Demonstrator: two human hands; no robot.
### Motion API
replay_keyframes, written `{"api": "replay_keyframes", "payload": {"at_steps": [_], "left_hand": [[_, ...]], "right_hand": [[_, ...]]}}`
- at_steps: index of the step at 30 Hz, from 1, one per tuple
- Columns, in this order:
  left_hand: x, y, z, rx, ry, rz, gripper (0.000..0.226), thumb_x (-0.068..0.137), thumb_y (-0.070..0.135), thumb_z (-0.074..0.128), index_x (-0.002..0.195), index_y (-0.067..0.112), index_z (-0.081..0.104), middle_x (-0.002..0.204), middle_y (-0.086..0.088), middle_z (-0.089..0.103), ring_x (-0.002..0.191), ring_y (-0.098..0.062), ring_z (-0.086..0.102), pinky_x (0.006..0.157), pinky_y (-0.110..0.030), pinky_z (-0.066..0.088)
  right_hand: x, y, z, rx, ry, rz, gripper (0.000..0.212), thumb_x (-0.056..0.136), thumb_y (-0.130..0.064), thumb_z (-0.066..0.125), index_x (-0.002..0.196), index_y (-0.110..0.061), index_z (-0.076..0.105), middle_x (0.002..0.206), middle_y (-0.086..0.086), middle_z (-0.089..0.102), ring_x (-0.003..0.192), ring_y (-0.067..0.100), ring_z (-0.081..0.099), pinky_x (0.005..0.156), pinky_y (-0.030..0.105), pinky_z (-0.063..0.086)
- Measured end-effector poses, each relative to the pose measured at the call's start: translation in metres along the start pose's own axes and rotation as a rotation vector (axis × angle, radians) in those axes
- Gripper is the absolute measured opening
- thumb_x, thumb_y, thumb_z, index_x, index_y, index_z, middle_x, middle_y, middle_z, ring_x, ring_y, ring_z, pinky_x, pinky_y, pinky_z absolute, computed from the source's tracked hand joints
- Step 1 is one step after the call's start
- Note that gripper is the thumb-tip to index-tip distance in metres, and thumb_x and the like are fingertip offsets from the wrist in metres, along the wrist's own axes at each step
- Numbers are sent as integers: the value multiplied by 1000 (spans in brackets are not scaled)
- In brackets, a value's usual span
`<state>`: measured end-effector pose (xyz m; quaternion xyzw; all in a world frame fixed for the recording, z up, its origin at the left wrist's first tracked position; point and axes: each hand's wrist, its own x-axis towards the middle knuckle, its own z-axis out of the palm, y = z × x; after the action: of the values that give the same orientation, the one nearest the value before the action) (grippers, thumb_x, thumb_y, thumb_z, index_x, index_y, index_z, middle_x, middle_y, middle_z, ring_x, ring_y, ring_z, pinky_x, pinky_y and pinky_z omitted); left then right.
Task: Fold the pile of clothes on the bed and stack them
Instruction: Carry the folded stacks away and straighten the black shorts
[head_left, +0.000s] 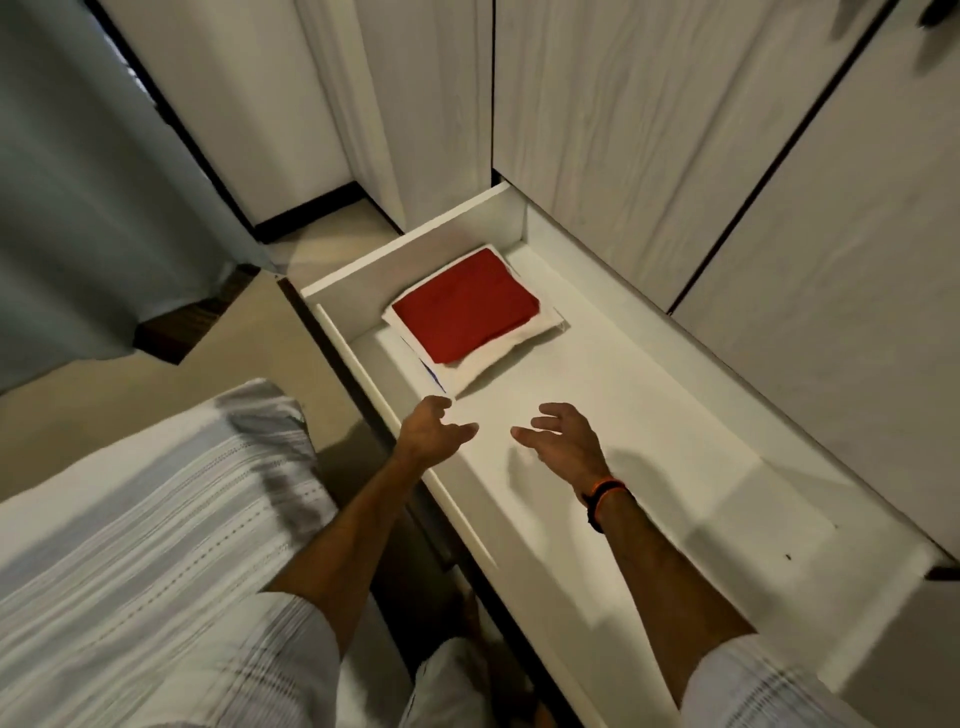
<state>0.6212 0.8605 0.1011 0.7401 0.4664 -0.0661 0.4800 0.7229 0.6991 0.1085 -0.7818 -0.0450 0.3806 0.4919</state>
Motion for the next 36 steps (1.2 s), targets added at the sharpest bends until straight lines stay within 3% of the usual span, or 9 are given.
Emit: {"api": "replay_keyframes", "payload": {"at_steps": [3, 7, 10, 13, 19, 22, 27, 32, 36], "left_hand": [[-30, -8, 15, -77, 4, -11, 67, 86, 33, 75, 140, 10, 45, 143, -10, 49, 123, -25, 55, 102, -39, 48], [-53, -23, 27, -125, 28, -20, 65, 87, 31, 74, 141, 11, 44, 142, -8, 49, 126, -26, 52, 103, -43, 48], [-79, -36, 26, -156, 67, -42, 63, 87, 28, 74, 140, 10, 45, 140, -8, 51, 125, -26, 53, 102, -43, 49], [-113, -48, 22, -209, 137, -80, 61, 84, 27, 76, 136, 9, 48, 134, -10, 57, 117, -25, 58, 99, -41, 51], [-199, -86, 35, -312, 320, -202, 57, 86, 28, 74, 135, 12, 50, 133, -8, 58, 116, -23, 59, 98, -40, 52], [-246, -100, 55, -395, 426, -248, 57, 88, 27, 73, 136, 10, 49, 131, -7, 57, 108, -18, 59, 88, -30, 53], [-326, -132, 88, -472, 571, -374, 58, 84, 27, 76, 133, 11, 50, 130, -10, 59, 110, -21, 60, 95, -39, 54], [-399, -175, 102, -577, 736, -494, 57, 85, 26, 76, 134, 9, 53, 130, -11, 60, 115, -24, 60, 89, -29, 50], [-458, -229, 114, -721, 806, -607, 56, 87, 25, 74, 134, 8, 51, 132, -12, 57, 116, -26, 58, 95, -38, 52]], "right_hand": [[-24, 10, -6, -38, -2, -19, 53, 80, -24, 80, 126, -15, 54, 122, 3, 63, 105, 17, 62, 88, 31, 53], [-47, 26, -11, -146, -21, -67, 50, 82, -21, 78, 126, -15, 55, 117, -1, 63, 93, 10, 61, 69, 12, 44], [-63, 37, -16, -211, -65, -84, 45, 83, -20, 77, 122, -16, 57, 114, -2, 65, 84, -3, 59, 66, 11, 42], [-75, 44, -17, -284, -126, -123, 41, 82, -19, 78, 119, -18, 58, 112, -2, 66, 83, -3, 60, 64, 12, 43], [-102, 65, -15, -396, -340, -235, 40, 81, -20, 79, 116, -17, 59, 111, 2, 68, 101, 18, 65, 86, 25, 49], [-125, 78, -19, -440, -457, -325, 43, 82, -20, 79, 119, -13, 59, 108, 1, 66, 99, 17, 64, 85, 24, 48], [-166, 95, -21, -505, -619, -384, 41, 80, -18, 79, 117, -13, 61, 105, 1, 67, 97, 15, 64, 81, 20, 47], [-212, 107, 15, -594, -774, -432, 37, 80, -16, 80, 112, -13, 60, 100, 1, 67, 94, 16, 64, 84, 24, 49], [-256, 133, 67, -721, -922, -465, 35, 77, -17, 82, 105, -16, 61, 93, -2, 68, 91, 14, 66, 94, 33, 53]]}}
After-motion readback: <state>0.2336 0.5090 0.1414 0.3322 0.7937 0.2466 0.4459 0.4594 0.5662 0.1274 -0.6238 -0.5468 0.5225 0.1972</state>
